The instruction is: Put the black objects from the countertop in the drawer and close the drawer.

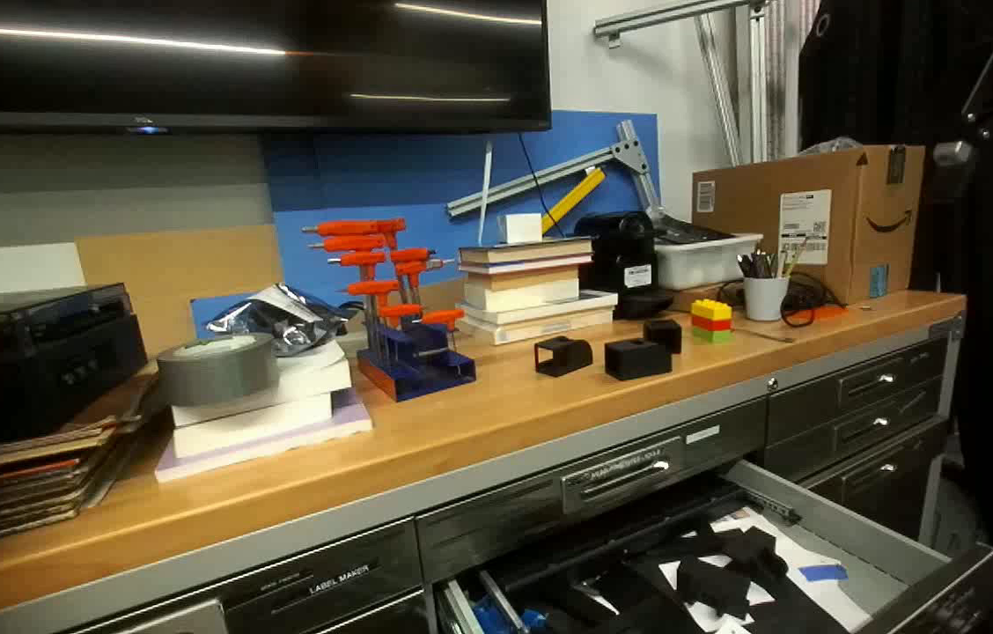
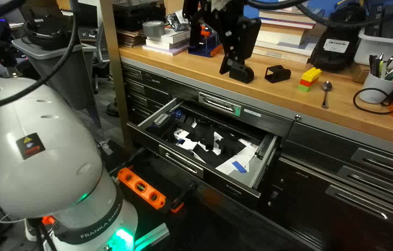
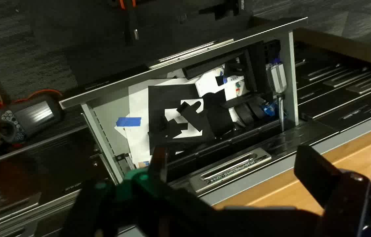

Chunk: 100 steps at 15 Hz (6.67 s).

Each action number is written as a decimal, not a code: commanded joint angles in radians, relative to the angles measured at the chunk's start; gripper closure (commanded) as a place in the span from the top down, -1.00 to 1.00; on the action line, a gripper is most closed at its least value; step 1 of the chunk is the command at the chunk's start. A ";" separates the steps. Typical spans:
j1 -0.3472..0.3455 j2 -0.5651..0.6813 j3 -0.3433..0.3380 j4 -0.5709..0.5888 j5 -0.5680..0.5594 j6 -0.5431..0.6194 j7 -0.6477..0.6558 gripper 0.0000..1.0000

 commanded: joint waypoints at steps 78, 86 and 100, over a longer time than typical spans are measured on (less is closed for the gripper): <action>-0.088 1.682 0.263 1.529 0.161 -0.038 0.037 1.00; -0.016 1.673 0.238 1.542 0.020 -0.139 0.199 1.00; -0.019 1.590 0.266 1.430 0.038 -0.109 0.146 -0.46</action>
